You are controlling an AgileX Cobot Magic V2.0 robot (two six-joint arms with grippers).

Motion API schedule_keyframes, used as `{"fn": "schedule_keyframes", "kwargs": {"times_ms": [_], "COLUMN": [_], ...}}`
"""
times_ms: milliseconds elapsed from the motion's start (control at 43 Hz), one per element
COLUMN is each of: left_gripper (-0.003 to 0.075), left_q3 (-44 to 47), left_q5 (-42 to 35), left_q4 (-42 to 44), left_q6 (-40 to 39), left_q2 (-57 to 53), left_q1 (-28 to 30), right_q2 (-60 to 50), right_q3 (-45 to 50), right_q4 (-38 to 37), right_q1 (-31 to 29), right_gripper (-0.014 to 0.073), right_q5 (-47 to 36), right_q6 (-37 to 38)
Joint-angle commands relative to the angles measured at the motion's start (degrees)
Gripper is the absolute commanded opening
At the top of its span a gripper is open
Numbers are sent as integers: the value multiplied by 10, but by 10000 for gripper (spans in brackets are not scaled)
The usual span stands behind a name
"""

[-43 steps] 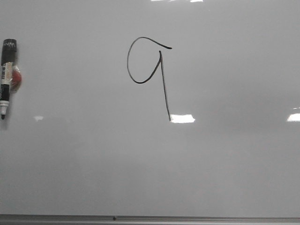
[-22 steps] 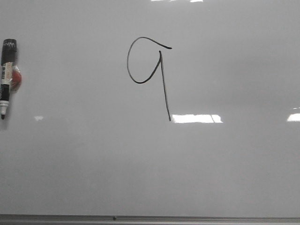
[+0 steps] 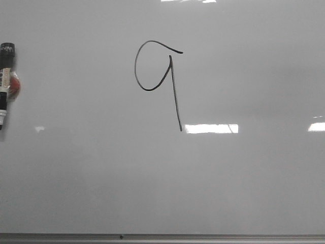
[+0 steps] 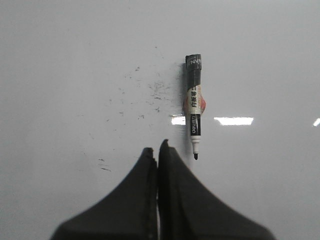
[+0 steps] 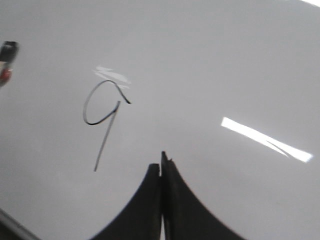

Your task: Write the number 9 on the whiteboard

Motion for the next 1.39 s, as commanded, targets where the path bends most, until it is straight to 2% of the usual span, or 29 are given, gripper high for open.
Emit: {"fn": "schedule_keyframes", "kwargs": {"times_ms": [0,139,232,441,650,767,1371], "left_gripper": [-19,-19,-19,-19,-19,-19,-19], "left_q3": [1,1,1,1,1,1,1], "left_q5": [-47,-47,-47,-47,-47,-47,-47], "left_q4": [0,0,0,0,0,0,0], "left_q6": [-4,-4,-4,-4,-4,-4,-4], "left_q2": [-11,-11,-11,-11,-11,-11,-11], "left_q1": [2,2,2,2,2,2,2], "right_q2": [-26,-74,-105,-172,-214,-219,-219], "right_q3": [26,108,159,251,297,297,297], "right_q4": [-63,-148,-188,-190,-190,-190,-190], "right_q1": [-39,-82,-98,-123,-135,-136,-136], "right_gripper": [-62,-62,-62,-62,-62,-62,-62], "right_q5": [-86,-153,-175,-197,-200,-173,-172], "right_q6": [105,206,240,248,268,284,284]}}
